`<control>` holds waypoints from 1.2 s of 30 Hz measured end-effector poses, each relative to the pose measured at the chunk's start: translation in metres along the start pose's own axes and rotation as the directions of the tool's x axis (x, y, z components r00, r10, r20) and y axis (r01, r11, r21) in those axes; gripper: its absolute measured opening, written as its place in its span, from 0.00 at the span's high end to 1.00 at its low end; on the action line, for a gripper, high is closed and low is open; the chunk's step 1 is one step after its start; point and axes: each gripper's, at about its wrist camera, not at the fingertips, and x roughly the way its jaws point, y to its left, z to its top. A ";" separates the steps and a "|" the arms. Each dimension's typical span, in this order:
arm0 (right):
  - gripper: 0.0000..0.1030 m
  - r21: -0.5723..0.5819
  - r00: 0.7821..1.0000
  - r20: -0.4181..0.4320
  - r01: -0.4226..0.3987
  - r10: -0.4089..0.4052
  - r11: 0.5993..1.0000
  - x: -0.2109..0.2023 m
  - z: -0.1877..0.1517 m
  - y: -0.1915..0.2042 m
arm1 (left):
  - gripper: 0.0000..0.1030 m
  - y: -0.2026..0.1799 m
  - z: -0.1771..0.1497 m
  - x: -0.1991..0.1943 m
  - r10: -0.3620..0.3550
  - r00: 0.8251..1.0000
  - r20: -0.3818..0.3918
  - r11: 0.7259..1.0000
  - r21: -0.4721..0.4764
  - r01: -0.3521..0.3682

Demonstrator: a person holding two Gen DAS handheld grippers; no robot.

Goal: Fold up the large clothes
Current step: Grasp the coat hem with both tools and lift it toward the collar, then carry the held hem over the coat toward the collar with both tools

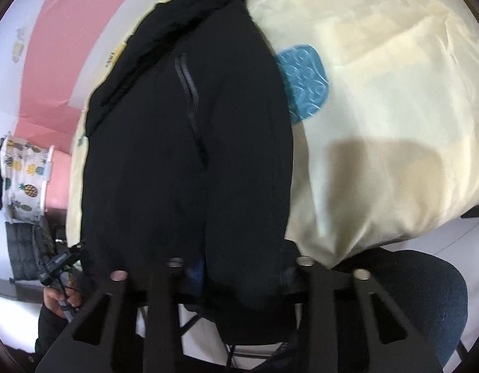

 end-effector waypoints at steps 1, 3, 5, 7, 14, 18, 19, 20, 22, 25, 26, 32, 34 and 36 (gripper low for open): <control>0.75 -0.013 1.000 0.008 0.001 -0.001 1.000 -0.003 0.001 0.004 | 0.67 0.000 0.001 -0.003 0.003 1.000 0.007 1.000 -0.006 -0.003; 0.78 -0.034 1.000 0.024 -0.010 0.011 0.999 -0.009 0.002 0.012 | 0.84 0.003 0.001 -0.013 -0.031 0.999 0.028 0.999 -0.034 0.032; 0.80 -0.049 0.998 0.051 -0.026 0.029 0.998 -0.019 0.005 0.021 | 0.86 0.004 0.002 -0.025 -0.064 0.996 0.059 0.997 -0.045 0.066; 0.82 -0.057 0.995 0.081 -0.051 0.055 0.997 -0.032 0.009 0.026 | 0.87 0.003 0.003 -0.043 -0.094 0.990 0.106 0.994 -0.036 0.098; 0.84 -0.091 0.966 0.207 -0.137 0.154 0.986 -0.080 0.028 0.044 | 0.87 -0.001 0.025 -0.111 -0.210 0.931 0.300 0.973 -0.032 0.230; 0.84 -0.099 0.944 0.270 -0.171 0.191 0.980 -0.096 0.040 0.051 | 0.87 -0.009 0.040 -0.134 -0.243 0.899 0.365 0.964 -0.012 0.265; 0.84 -0.101 0.941 0.278 -0.173 0.195 0.980 -0.097 0.042 0.053 | 0.87 -0.008 0.042 -0.138 -0.248 0.894 0.374 0.962 -0.011 0.271; 0.84 -0.103 0.938 0.286 -0.176 0.198 0.979 -0.099 0.047 0.054 | 0.87 -0.013 0.052 -0.138 -0.252 0.890 0.380 0.961 -0.014 0.278; 0.84 -0.112 0.933 0.295 -0.179 0.205 0.977 -0.099 0.053 0.060 | 0.87 -0.012 0.060 -0.143 -0.260 0.882 0.392 0.957 -0.016 0.290; 0.84 -0.133 0.925 0.310 -0.185 0.218 0.974 -0.106 0.061 0.064 | 0.87 -0.014 0.075 -0.145 -0.268 0.872 0.410 0.954 -0.013 0.300; 0.84 -0.140 0.921 0.318 -0.187 0.223 0.972 -0.109 0.066 0.067 | 0.87 -0.015 0.082 -0.147 -0.270 0.868 0.418 0.953 -0.011 0.302; 0.84 -0.162 0.895 0.367 -0.206 0.253 0.965 -0.126 0.110 0.080 | 0.87 -0.022 0.125 -0.162 -0.287 0.836 0.467 0.945 -0.007 0.328; 0.84 -0.160 0.885 0.384 -0.215 0.262 0.963 -0.127 0.130 0.085 | 0.87 -0.026 0.148 -0.162 -0.292 0.826 0.482 0.941 -0.011 0.339; 0.84 -0.157 0.878 0.398 -0.218 0.264 0.963 -0.124 0.152 0.092 | 0.87 -0.032 0.172 -0.160 -0.290 0.821 0.492 0.941 -0.013 0.340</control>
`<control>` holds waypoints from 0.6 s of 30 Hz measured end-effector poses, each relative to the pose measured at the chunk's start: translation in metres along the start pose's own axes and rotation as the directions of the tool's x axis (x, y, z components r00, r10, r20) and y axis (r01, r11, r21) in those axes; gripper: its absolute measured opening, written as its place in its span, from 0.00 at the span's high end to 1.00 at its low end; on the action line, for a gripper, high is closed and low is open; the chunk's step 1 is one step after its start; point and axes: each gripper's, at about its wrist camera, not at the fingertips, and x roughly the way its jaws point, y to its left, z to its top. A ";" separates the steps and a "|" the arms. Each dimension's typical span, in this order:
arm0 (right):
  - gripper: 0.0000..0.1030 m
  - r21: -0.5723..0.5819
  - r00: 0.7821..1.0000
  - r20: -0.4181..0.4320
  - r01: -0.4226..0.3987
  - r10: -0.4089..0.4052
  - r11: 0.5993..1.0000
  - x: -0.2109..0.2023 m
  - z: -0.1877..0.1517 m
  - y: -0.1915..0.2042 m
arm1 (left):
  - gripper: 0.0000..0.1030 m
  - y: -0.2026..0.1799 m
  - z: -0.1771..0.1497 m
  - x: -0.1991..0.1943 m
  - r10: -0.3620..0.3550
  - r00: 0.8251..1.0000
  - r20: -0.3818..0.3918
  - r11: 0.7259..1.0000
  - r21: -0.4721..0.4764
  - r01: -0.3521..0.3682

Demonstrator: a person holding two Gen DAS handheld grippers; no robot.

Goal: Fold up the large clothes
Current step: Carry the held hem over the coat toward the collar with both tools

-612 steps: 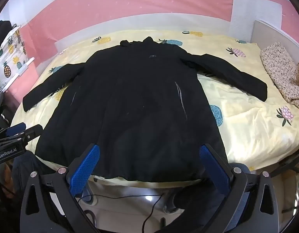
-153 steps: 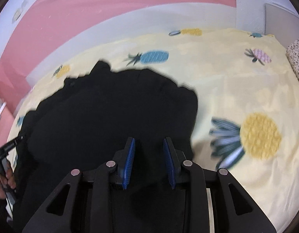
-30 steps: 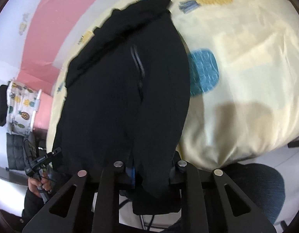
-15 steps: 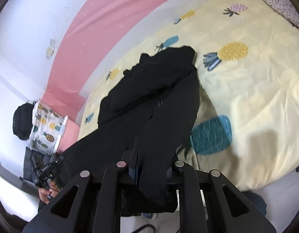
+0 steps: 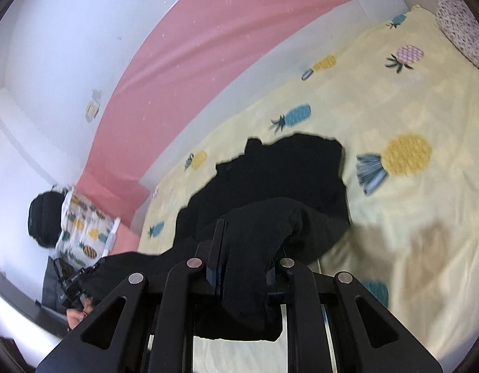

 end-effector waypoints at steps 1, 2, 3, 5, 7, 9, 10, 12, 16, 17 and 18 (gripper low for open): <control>0.84 0.002 1.000 0.003 -0.001 0.001 1.000 0.005 0.007 0.000 | 0.87 -0.002 0.009 0.008 0.002 1.000 0.001 1.000 -0.002 -0.002; 0.84 0.008 1.000 0.008 0.000 0.000 1.000 0.014 0.017 0.001 | 0.87 -0.004 0.019 0.017 0.003 1.000 0.002 1.000 -0.003 -0.003; 0.84 0.011 1.000 0.011 0.002 -0.002 1.000 0.021 0.025 0.001 | 0.87 -0.006 0.028 0.027 0.004 1.000 0.003 1.000 -0.004 -0.004; 0.84 0.027 1.000 0.016 0.004 -0.005 1.000 0.041 0.047 0.000 | 0.87 -0.007 0.047 0.048 0.011 1.000 0.003 1.000 -0.008 -0.011; 0.84 0.039 1.000 0.016 0.013 -0.013 0.999 0.059 0.066 -0.001 | 0.87 -0.007 0.065 0.072 0.024 1.000 0.002 1.000 -0.012 -0.024; 0.84 0.049 0.999 0.009 0.031 -0.031 0.998 0.082 0.085 -0.004 | 0.87 -0.006 0.080 0.098 0.038 0.999 -0.007 0.999 -0.014 -0.039; 0.84 0.054 0.999 0.002 0.043 -0.043 0.998 0.096 0.095 -0.006 | 0.87 -0.004 0.087 0.111 0.049 0.999 -0.014 0.999 -0.019 -0.049; 0.84 0.072 0.998 -0.017 0.066 -0.065 0.995 0.123 0.112 -0.015 | 0.87 0.001 0.101 0.141 0.070 0.997 -0.030 0.997 -0.028 -0.071; 0.84 0.124 0.990 -0.067 0.130 -0.122 0.984 0.185 0.139 -0.045 | 0.86 0.020 0.119 0.204 0.133 0.987 -0.088 0.990 -0.041 -0.137; 0.84 0.134 0.987 -0.080 0.146 -0.136 0.980 0.200 0.143 -0.053 | 0.86 0.027 0.121 0.220 0.150 0.983 -0.106 0.987 -0.044 -0.155; 0.84 0.143 0.983 -0.098 0.165 -0.152 0.976 0.214 0.146 -0.061 | 0.86 0.033 0.121 0.238 0.169 0.978 -0.126 0.984 -0.042 -0.175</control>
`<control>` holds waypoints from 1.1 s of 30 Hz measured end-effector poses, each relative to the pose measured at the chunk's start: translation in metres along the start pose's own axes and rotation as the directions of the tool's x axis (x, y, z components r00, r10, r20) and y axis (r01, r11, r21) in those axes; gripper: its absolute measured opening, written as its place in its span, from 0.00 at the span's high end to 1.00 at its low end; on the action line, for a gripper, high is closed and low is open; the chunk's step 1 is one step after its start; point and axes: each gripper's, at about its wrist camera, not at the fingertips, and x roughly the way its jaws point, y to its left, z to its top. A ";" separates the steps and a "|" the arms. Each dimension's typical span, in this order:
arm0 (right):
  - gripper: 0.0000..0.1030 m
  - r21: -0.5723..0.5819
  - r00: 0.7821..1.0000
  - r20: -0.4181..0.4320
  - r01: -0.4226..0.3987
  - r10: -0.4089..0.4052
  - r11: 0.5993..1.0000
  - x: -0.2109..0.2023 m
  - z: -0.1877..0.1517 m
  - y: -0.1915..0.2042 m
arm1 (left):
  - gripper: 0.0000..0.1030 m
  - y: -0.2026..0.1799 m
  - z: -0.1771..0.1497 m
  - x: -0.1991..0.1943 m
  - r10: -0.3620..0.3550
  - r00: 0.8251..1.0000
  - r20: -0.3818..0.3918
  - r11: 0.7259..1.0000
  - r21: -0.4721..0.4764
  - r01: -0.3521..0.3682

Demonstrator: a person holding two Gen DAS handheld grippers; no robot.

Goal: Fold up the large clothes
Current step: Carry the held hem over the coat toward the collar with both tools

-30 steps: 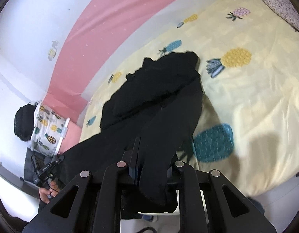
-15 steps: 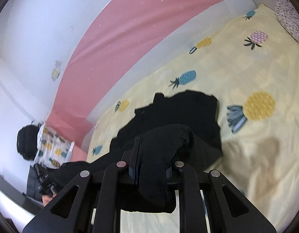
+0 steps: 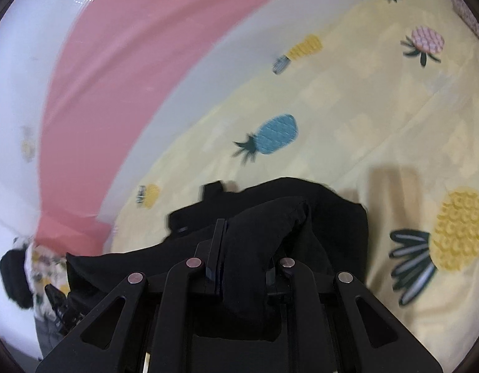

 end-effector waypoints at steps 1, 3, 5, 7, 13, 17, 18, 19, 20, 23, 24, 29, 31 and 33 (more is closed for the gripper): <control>0.83 0.017 0.999 -0.022 0.024 -0.024 1.000 0.019 0.004 -0.008 | 0.86 0.004 0.002 0.018 0.020 1.000 -0.019 1.000 0.002 -0.020; 0.82 0.048 0.997 -0.059 0.052 -0.050 0.997 0.050 0.008 -0.021 | 0.86 0.011 0.003 0.052 0.058 0.997 -0.056 0.998 0.001 -0.058; 0.82 0.072 0.995 -0.078 0.073 -0.067 0.995 0.074 0.010 -0.030 | 0.86 0.017 0.002 0.078 0.083 0.994 -0.076 0.997 0.007 -0.082; 0.78 0.092 0.993 -0.092 0.084 -0.075 0.992 0.091 0.010 -0.038 | 0.85 0.019 0.001 0.096 0.097 0.991 -0.086 0.995 0.012 -0.097; 0.62 0.110 0.996 -0.080 0.049 -0.040 0.993 0.101 0.011 -0.043 | 0.81 0.023 0.004 0.115 0.084 0.987 -0.133 0.996 -0.008 -0.086; 0.31 0.079 0.999 -0.011 -0.048 0.049 0.996 0.072 0.018 -0.032 | 0.58 0.034 0.012 0.089 -0.068 0.989 -0.131 0.991 -0.125 0.052; 0.26 0.059 0.998 0.024 -0.051 0.050 0.997 0.061 0.020 -0.027 | 0.45 0.035 0.016 0.080 -0.098 0.990 -0.102 0.986 -0.143 0.083; 0.26 0.035 0.997 0.057 -0.045 0.043 0.998 0.051 0.022 -0.023 | 0.37 0.036 0.021 0.067 -0.109 0.993 -0.051 0.984 -0.147 0.100; 0.26 0.015 0.996 0.078 -0.040 0.038 0.999 0.044 0.023 -0.021 | 0.25 0.037 0.025 0.054 -0.105 0.995 -0.001 0.984 -0.145 0.103; 0.26 -0.039 0.995 0.101 -0.005 0.008 0.999 0.032 0.019 -0.018 | 0.19 0.043 0.028 0.033 -0.108 0.990 0.091 0.980 -0.158 0.121; 0.26 -0.058 0.996 0.091 0.019 -0.014 0.998 0.034 0.016 -0.019 | 0.19 0.043 0.026 0.037 -0.085 0.994 0.065 0.985 -0.148 0.094; 0.26 -0.047 0.994 0.016 0.110 -0.110 0.993 0.069 0.004 -0.041 | 0.20 0.040 0.004 0.087 0.022 0.994 -0.103 0.998 -0.064 -0.029; 0.26 -0.043 0.991 -0.016 0.133 -0.134 0.990 0.085 0.002 -0.047 | 0.22 0.037 -0.003 0.109 0.041 0.987 -0.157 0.999 -0.030 -0.046; 0.49 -0.079 0.991 -0.029 0.131 -0.134 0.988 0.094 0.004 -0.045 | 0.48 0.026 -0.006 0.120 0.070 0.986 -0.152 0.997 0.029 -0.066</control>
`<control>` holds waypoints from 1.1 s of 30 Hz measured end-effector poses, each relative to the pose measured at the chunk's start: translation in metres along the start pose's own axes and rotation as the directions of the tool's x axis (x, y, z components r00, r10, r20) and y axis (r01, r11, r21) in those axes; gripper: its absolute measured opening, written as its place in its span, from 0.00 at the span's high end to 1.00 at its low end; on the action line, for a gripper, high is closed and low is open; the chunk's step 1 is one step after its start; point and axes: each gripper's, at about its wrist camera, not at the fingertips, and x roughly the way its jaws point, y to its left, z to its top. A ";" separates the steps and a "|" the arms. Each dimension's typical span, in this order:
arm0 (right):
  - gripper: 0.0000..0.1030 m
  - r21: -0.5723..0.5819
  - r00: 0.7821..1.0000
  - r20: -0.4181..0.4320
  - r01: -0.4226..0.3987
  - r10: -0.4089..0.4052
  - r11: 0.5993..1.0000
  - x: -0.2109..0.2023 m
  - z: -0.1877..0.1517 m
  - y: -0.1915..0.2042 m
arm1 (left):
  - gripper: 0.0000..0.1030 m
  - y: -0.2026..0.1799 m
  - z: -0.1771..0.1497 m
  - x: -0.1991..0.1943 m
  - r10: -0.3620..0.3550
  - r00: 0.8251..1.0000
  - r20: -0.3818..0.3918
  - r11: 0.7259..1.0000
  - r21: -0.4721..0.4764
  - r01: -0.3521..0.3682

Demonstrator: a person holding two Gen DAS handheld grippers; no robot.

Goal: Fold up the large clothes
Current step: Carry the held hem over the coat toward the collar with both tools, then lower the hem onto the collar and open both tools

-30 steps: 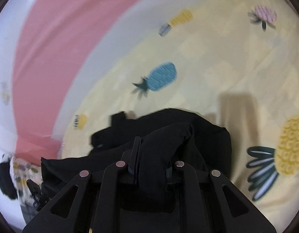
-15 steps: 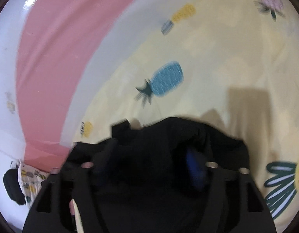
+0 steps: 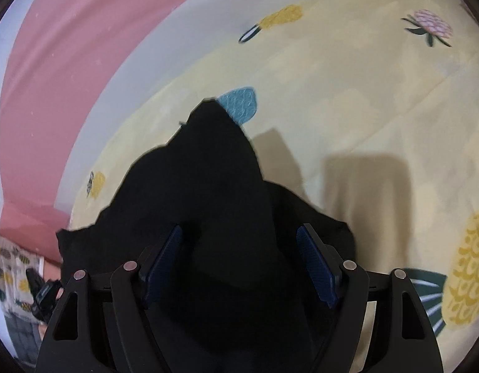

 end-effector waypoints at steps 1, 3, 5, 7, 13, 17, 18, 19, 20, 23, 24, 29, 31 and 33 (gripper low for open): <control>0.79 -0.025 0.999 0.026 0.022 -0.022 0.999 -0.003 0.001 0.004 | 0.59 -0.007 0.000 -0.001 0.027 0.999 0.031 0.999 0.031 -0.028; 0.86 -0.054 0.996 0.079 0.039 -0.035 0.998 -0.010 0.004 0.014 | 0.83 -0.014 0.001 -0.011 0.031 0.993 0.112 0.998 0.047 -0.036; 0.87 -0.114 0.990 0.124 0.087 -0.073 0.990 -0.009 0.009 0.020 | 0.83 -0.012 0.000 -0.016 0.039 0.981 0.189 0.998 0.050 -0.049; 0.87 -0.072 0.991 0.100 0.094 -0.087 0.993 0.007 0.012 0.010 | 0.82 0.000 -0.002 0.000 0.062 0.982 0.180 0.998 0.013 -0.065; 0.80 -0.063 0.985 0.066 0.163 -0.158 0.985 0.044 0.009 -0.002 | 0.77 0.002 -0.012 0.029 0.111 0.973 0.201 0.993 0.010 -0.115; 0.69 -0.044 0.980 0.071 0.188 -0.185 0.981 0.033 0.012 -0.005 | 0.71 -0.001 -0.008 0.023 0.139 0.972 0.188 0.990 0.012 -0.143; 0.69 -0.046 0.978 0.086 0.194 -0.189 0.980 0.024 0.013 -0.003 | 0.71 0.000 -0.004 0.019 0.140 0.971 0.192 0.989 0.013 -0.146; 0.69 -0.052 0.976 0.104 0.198 -0.192 0.979 0.015 0.009 0.003 | 0.71 0.005 -0.004 0.012 0.142 0.970 0.196 0.989 0.008 -0.147; 0.69 -0.062 0.974 0.122 0.198 -0.190 0.978 0.005 0.007 0.006 | 0.71 0.006 -0.005 0.004 0.139 0.970 0.200 0.990 -0.002 -0.141; 0.69 -0.110 0.969 0.176 0.194 -0.172 0.975 -0.026 -0.006 0.016 | 0.72 0.009 -0.007 -0.023 0.149 0.961 0.235 0.988 -0.002 -0.153; 0.69 -0.134 0.969 0.188 0.184 -0.157 0.974 -0.037 -0.015 0.021 | 0.73 0.009 -0.014 -0.035 0.144 0.956 0.255 0.988 0.011 -0.151; 0.69 -0.226 0.977 0.165 0.169 -0.133 0.959 -0.046 -0.059 0.030 | 0.73 -0.015 -0.070 -0.058 0.049 0.961 0.273 0.976 0.190 -0.104; 0.69 -0.237 0.974 0.128 0.212 -0.185 0.948 -0.031 -0.072 0.021 | 0.73 -0.017 -0.090 -0.042 0.077 0.969 0.234 0.960 0.244 -0.136; 0.69 -0.223 0.970 0.128 0.232 -0.208 0.947 -0.019 -0.072 0.008 | 0.73 -0.009 -0.099 -0.024 0.087 0.972 0.217 0.959 0.247 -0.141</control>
